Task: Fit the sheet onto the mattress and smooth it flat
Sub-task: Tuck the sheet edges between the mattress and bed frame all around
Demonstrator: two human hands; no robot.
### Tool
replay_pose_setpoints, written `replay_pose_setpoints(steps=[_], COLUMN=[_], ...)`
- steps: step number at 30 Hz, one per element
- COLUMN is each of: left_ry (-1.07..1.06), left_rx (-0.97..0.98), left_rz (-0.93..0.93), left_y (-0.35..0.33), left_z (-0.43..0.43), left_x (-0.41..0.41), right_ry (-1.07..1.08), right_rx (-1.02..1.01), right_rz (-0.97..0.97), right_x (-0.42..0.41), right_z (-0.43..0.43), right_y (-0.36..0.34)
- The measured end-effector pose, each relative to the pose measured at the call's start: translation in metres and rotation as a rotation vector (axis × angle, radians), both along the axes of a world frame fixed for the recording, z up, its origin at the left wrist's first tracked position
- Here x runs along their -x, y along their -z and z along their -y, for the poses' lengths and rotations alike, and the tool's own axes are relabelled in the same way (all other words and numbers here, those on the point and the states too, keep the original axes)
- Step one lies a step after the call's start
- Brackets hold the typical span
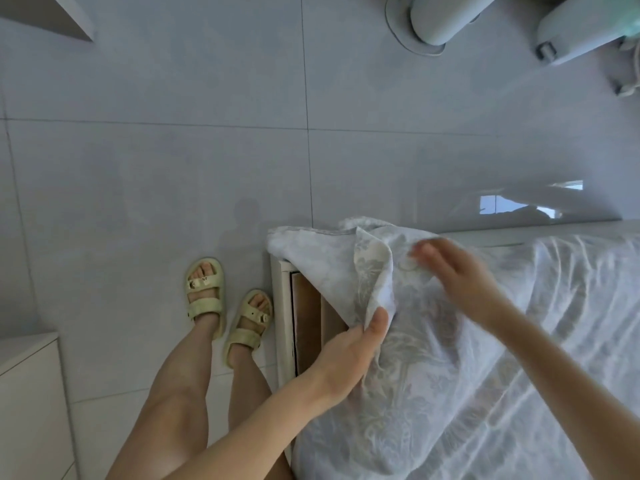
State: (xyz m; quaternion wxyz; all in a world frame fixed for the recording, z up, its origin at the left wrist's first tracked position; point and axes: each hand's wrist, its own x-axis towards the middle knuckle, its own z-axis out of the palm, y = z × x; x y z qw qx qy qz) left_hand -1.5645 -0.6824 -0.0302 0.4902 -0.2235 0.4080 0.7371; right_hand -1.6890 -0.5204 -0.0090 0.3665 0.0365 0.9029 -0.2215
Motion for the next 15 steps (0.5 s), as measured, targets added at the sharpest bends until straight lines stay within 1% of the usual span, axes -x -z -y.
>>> replay_pose_setpoints(steps=[1, 2, 3, 5, 6, 8, 9, 10, 11, 12, 14, 15], left_ry=[0.023, 0.044, 0.055, 0.070, 0.072, 0.076, 0.083, 0.087, 0.086, 0.085, 0.036, 0.005], left_rx=[-0.014, -0.035, -0.069, -0.134, -0.166, -0.204, -0.194, -0.179, -0.158, -0.140, -0.071, -0.022], left_rz=[0.002, -0.002, -0.003, -0.008, -0.018, -0.089, -0.148, -0.199, -0.219, -0.213, -0.150, -0.078], left_y=[0.000, 0.000, -0.003, -0.011, -0.017, -0.034, -0.042, -0.050, -0.053, -0.056, -0.050, -0.045], left_z=[0.000, 0.000, 0.000, 0.000, 0.000, -0.005, -0.006, -0.007, -0.005, 0.001, 0.012, 0.019], left_x=[0.000, -0.001, -0.002, -0.002, -0.001, 0.001, -0.001, -0.001, -0.001, -0.003, -0.001, 0.000], right_ry=[0.083, 0.162, 0.215, 0.252, 0.226, 0.089, 0.020, -0.035, -0.064, -0.076, -0.091, -0.092], right_rx=[-0.017, 0.024, 0.099, 0.281, 0.302, 0.181, 0.090, 0.016, -0.043, -0.088, -0.129, -0.134], right_rz=[0.019, 0.101, 0.227, 0.575, 0.771, 1.214, 1.396, 1.510, 1.551, 1.527, 1.401, 1.355], right_x=[0.016, 0.028, 0.035, 0.029, 0.019, -0.004, -0.014, -0.020, -0.023, -0.023, -0.021, -0.021], right_z=[0.002, 0.006, 0.013, 0.025, 0.033, 0.033, 0.026, 0.022, 0.016, 0.013, 0.010, 0.009], right_y=[0.012, 0.024, 0.032, 0.041, 0.040, 0.036, 0.034, 0.032, 0.031, 0.028, 0.022, 0.019])
